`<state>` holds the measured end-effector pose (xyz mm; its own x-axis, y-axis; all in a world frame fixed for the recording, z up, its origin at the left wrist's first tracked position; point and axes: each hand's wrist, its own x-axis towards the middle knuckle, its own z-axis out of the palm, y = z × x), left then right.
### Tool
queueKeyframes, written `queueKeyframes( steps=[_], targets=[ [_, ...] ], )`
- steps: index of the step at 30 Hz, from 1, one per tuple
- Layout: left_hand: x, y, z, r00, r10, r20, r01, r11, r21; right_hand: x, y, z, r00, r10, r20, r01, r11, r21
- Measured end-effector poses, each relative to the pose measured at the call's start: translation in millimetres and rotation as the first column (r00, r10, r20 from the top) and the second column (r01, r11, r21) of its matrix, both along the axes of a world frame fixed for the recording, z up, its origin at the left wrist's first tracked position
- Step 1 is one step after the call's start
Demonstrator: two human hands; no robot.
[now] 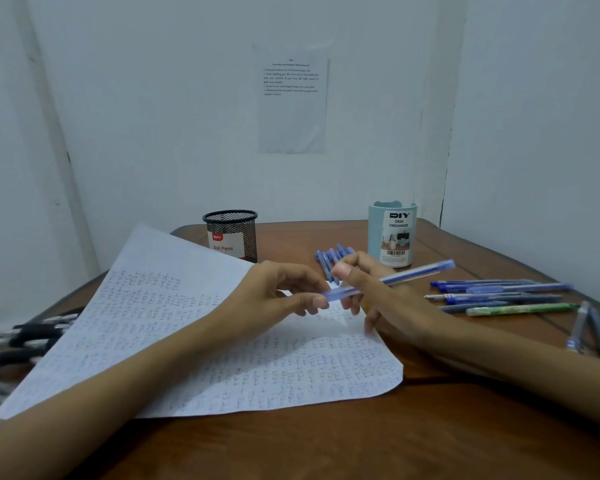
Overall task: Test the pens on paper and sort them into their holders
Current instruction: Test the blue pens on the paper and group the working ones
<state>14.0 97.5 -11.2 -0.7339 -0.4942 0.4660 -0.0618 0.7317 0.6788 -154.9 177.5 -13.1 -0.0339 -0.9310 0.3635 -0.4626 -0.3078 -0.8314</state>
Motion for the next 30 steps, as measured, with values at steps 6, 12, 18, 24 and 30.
queueKeyframes(
  steps=[6,12,18,24,30],
  targets=[
    [-1,4,-1,1.000,0.025,-0.019,-0.027,0.993,-0.114,-7,-26,-19,0.995,-0.078,-0.060,0.064,0.975,-0.214],
    [0,4,-3,0.999,0.040,0.005,-0.039,0.988,-0.149,-23,-49,-36,0.986,-0.031,-0.164,-0.009,0.971,-0.238],
    [0,4,-4,0.999,0.021,0.035,-0.018,0.995,-0.096,-13,-39,-30,0.976,-0.026,-0.217,-0.013,0.984,-0.176],
    [-2,-1,0,0.998,-0.056,0.031,0.055,0.998,0.025,-3,-7,-3,0.983,0.059,-0.174,-0.066,0.997,-0.036],
    [5,-13,2,0.986,0.037,0.161,-0.029,0.998,-0.051,-9,6,13,0.986,-0.035,0.160,0.047,0.997,-0.068]
  ],
)
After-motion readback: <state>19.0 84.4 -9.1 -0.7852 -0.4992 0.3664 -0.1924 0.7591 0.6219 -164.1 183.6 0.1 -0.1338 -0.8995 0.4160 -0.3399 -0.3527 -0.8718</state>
